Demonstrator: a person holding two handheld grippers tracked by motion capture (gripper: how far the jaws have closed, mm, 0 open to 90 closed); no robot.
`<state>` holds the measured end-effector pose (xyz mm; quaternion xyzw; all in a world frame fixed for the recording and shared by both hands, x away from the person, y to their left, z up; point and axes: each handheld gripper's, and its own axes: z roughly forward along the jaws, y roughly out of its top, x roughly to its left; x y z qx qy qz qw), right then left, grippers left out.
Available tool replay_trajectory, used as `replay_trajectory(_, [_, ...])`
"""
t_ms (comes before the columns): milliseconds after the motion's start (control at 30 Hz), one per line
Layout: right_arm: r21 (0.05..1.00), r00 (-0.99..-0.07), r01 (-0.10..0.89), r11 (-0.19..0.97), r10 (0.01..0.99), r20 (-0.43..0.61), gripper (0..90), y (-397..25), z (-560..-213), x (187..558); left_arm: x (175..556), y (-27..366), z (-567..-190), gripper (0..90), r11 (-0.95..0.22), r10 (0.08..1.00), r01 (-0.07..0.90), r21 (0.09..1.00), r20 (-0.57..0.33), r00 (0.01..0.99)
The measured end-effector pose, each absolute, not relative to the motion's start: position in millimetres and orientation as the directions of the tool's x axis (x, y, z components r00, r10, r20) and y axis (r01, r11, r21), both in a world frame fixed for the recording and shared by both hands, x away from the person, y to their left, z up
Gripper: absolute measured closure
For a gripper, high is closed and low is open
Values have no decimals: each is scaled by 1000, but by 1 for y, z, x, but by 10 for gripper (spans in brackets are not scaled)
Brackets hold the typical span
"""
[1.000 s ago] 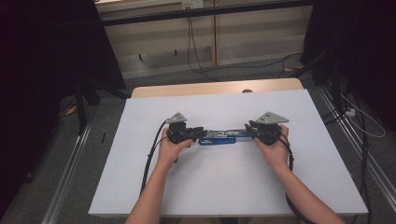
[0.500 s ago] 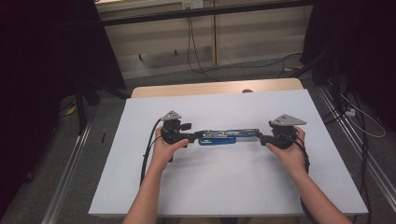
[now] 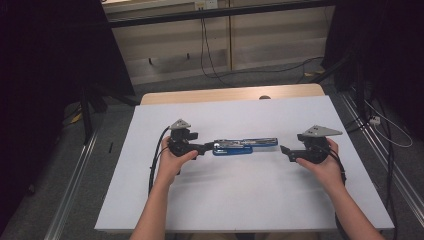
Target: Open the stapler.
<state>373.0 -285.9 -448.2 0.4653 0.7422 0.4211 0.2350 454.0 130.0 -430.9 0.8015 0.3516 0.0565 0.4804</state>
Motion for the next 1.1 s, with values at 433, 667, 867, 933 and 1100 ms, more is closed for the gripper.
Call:
replay_trajectory(433, [814, -499, 525, 247, 864, 60, 196, -289, -459, 378, 452, 137, -427, 123, -271, 631, 508, 818, -247, 735])
replay_trajectory(667, [807, -498, 535, 249, 865, 64, 196, -293, -461, 378, 452, 134, -430, 123, -279, 627, 514, 811, -252, 737])
replay_trajectory(867, [802, -511, 541, 255, 856, 72, 201, -296, -461, 378, 451, 131, -432, 123, -294, 625, 520, 802, -251, 739])
replay_trajectory(933, [795, -519, 545, 266, 852, 71, 203, -295, -462, 378, 452, 130, -433, 123, -294, 626, 522, 801, -251, 738])
replay_trajectory(1100, [783, -549, 543, 302, 834, 59, 216, -292, -465, 379, 453, 129, -436, 124, -306, 631, 533, 789, -251, 734])
